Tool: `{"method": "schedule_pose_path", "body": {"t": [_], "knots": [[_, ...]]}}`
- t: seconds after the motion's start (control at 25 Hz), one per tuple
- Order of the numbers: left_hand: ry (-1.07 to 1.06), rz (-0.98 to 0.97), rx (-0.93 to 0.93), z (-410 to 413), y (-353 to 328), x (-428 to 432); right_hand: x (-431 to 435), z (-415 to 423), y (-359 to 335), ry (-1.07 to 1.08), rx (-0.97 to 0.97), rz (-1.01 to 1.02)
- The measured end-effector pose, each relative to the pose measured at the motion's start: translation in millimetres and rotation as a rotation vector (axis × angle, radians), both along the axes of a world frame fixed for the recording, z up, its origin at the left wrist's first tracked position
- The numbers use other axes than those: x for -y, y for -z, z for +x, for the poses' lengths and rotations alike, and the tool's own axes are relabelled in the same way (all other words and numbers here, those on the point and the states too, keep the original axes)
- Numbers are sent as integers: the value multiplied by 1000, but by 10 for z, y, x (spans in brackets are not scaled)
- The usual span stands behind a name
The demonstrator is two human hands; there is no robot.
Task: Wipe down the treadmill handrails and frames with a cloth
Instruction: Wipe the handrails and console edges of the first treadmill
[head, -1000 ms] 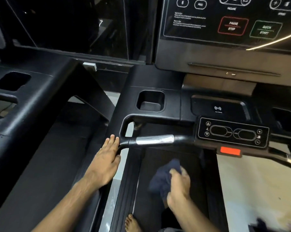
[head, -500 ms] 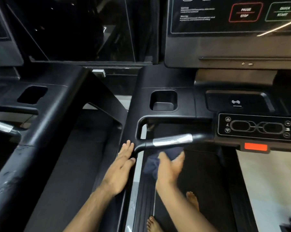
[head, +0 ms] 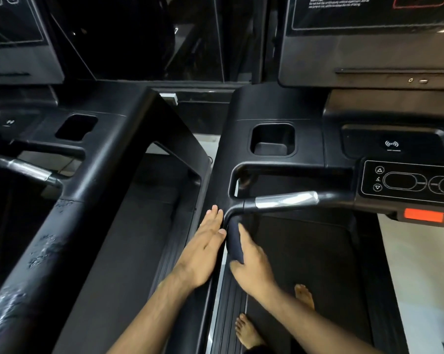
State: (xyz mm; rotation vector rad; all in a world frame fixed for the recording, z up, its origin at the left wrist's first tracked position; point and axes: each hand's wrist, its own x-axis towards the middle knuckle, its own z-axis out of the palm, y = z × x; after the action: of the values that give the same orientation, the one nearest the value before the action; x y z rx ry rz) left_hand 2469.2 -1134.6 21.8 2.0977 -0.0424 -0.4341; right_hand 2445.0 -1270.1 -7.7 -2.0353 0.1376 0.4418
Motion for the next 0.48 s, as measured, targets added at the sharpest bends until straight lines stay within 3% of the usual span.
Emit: {"method": "schedule_pose_path", "body": {"t": [0.08,0.16,0.2,0.36,0.48], "knots": [[-3,4,-1,-37,-3,5,257,-69,-17,-172,56,-252],[0,26,8,-61,-9,5,375,-111,3,-47,56,-269],[0,38,11,-63,-13,6,326,-147,-9,61,25,-200],[-26,49,-7,-62,10,13,-150,-284,74,277,-235,479],[-53,34,-25,-116,2,-14,-368,-365,137,325,-272,630]]}}
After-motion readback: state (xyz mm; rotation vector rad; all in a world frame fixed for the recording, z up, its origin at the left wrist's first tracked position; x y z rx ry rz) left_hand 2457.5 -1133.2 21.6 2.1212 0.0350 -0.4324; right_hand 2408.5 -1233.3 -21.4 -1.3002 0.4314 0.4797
